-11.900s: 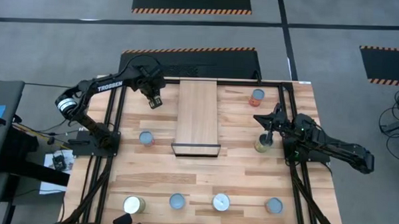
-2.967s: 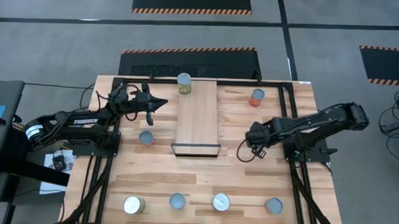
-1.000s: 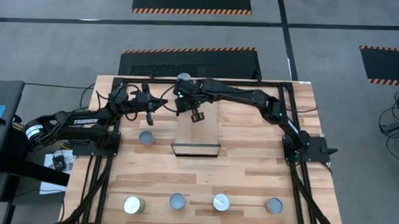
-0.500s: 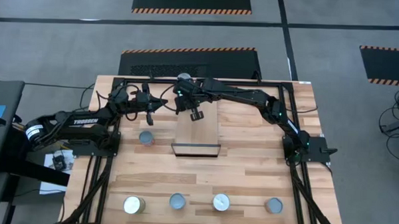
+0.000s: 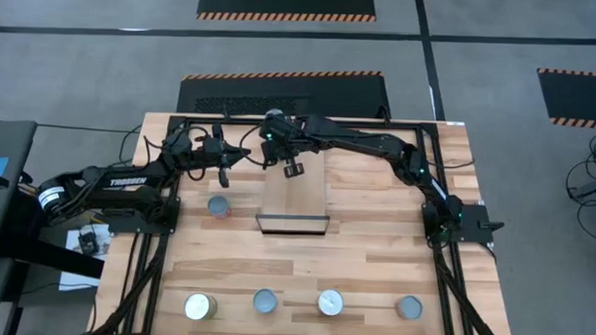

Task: Pick and place cans onto a shelf
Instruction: Put the top canned oranges on the shelf, then adjust the cans on the shelf

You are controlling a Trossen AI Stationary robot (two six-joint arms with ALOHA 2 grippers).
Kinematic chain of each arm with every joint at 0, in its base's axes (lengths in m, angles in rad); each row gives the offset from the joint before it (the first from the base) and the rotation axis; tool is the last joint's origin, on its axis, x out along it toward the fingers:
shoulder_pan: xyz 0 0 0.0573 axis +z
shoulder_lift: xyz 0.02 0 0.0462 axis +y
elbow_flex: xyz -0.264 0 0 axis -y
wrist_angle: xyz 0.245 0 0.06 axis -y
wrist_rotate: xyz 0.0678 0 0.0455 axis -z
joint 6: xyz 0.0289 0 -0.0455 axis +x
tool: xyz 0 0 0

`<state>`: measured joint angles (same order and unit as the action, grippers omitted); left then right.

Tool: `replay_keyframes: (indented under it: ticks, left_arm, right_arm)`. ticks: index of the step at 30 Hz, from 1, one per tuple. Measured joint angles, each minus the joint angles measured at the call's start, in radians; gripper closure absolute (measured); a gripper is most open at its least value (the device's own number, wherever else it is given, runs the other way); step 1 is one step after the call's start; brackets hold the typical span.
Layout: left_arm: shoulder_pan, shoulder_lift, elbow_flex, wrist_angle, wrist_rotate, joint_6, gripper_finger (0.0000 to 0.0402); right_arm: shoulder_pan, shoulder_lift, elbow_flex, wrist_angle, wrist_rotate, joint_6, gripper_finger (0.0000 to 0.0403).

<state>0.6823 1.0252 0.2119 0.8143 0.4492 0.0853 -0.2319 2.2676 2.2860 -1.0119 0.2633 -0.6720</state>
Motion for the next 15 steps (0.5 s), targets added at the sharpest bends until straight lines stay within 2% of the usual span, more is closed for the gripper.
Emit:
replay_keyframes:
  ticks: [4,7,10,15]
  left_arm:
    - [0.000,0.000,0.000,-0.030,0.000,0.015,0.0401]
    - [0.000,0.000,0.000,-0.046,-0.002,0.027,0.0401]
    - [-0.003,0.000,0.000,-0.048,-0.001,0.027,0.0401]
    - [-0.020,0.000,0.000,-0.047,-0.003,0.027,0.0401]
  right_arm:
    - [0.004,-0.081,-0.001,-0.071,-0.027,0.046,0.0392]
    - [-0.012,-0.131,-0.053,-0.078,-0.093,0.096,0.0393]
    - [-0.028,-0.178,-0.155,-0.028,-0.143,0.127,0.0397]
    - [-0.040,-0.215,-0.377,0.159,-0.212,0.185,0.0397]
